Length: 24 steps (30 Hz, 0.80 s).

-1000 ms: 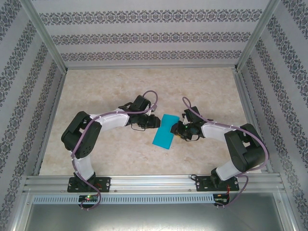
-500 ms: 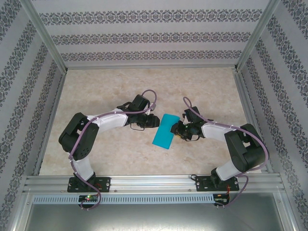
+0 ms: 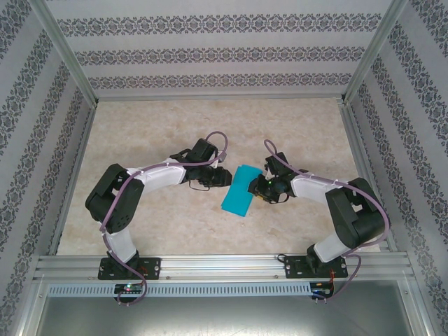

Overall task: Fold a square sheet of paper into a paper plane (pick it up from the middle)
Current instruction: Hold the square sheet of paper at the center of the table.

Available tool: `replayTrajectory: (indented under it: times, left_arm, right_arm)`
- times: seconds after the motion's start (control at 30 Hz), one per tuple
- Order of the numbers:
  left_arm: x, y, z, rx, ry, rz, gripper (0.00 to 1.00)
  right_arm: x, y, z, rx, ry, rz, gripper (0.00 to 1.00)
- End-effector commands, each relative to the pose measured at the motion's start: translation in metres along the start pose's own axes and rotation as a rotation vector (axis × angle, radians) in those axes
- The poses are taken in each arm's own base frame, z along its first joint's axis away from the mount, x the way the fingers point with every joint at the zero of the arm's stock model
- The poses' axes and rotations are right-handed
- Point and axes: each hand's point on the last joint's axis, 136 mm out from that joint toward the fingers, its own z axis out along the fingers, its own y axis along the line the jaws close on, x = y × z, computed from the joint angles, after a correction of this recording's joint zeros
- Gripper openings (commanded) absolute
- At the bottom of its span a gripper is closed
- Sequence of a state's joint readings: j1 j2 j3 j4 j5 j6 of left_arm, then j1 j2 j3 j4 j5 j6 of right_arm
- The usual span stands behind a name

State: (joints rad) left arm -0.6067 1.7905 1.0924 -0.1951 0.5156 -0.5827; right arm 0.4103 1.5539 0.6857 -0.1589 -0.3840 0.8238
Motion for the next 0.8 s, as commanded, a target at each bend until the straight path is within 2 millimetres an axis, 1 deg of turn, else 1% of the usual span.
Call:
replayTrajectory:
  times: [0.0,0.27,0.37,0.57,0.77]
  left_arm:
    - [0.0007,0.0000,-0.0060,0.002,-0.001,0.008,0.34]
    - [0.0014,0.0009,-0.0035,0.004,0.005,0.006,0.34]
    - [0.0014,0.0010,-0.0030,0.004,0.006,0.006,0.34]
    - [0.0022,0.0009,-0.0024,0.007,0.011,0.002,0.34]
    - [0.0024,0.0006,-0.0020,0.009,0.013,0.003,0.34]
  right_arm:
    - [0.0037,-0.0005,0.0046,0.039,0.019,-0.045,0.33]
    - [0.0052,0.0011,0.0038,0.077,0.027,-0.077,0.34]
    - [0.0048,0.0045,0.0044,0.076,0.027,-0.081,0.34]
    - [0.0036,-0.0026,0.0059,0.091,0.018,-0.033,0.33]
    - [0.0025,-0.0025,0.0047,0.081,0.006,-0.014,0.32]
